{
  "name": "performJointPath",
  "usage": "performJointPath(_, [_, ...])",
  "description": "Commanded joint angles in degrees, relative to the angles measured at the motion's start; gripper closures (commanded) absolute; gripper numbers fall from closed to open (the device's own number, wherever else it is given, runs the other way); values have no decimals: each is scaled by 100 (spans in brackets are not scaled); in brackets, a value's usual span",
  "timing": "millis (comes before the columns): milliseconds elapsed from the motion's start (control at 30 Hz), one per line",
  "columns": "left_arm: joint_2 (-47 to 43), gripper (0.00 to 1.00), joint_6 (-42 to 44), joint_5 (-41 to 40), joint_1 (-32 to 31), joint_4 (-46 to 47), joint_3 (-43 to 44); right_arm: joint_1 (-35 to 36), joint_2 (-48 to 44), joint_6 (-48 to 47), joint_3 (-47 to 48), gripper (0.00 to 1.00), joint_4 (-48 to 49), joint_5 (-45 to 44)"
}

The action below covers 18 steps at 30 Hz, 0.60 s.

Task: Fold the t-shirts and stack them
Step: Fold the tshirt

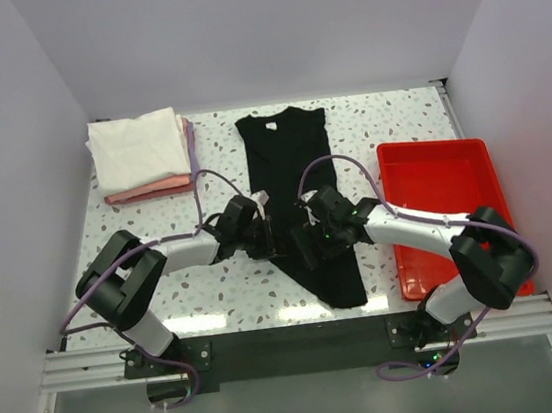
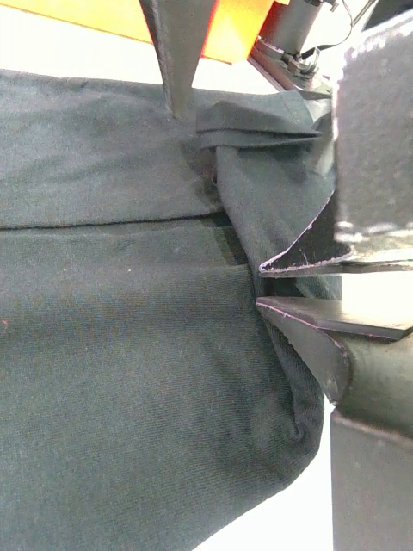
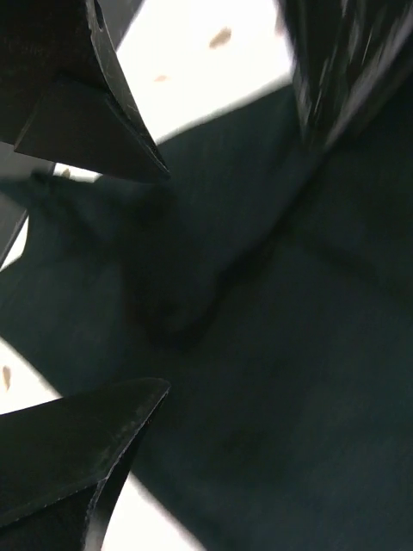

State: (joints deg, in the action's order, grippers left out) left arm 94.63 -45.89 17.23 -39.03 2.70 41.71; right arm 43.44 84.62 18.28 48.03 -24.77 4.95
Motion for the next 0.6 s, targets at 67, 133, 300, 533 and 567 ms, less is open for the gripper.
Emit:
performJointPath(67, [-182,81,71,-229,35,-156,-199,6,-244,-167,303,1,-852,-1363])
performJointPath(133, [-217,82,80,-194,35,-121,-216,7,-288,-202,417,1,-976,-1488])
performJointPath(300, [-287,84,124,-168,35,-59,-295,138,-227,-115,663,1,-1407,-2119])
performJointPath(533, [-296,87,133,-19,27,99,-401,735,160,-18,936,2,-1548,-2454])
performJointPath(567, [-322,87,124,-1,27,125,-418,780,308,0,1023,3,-1539,-2481])
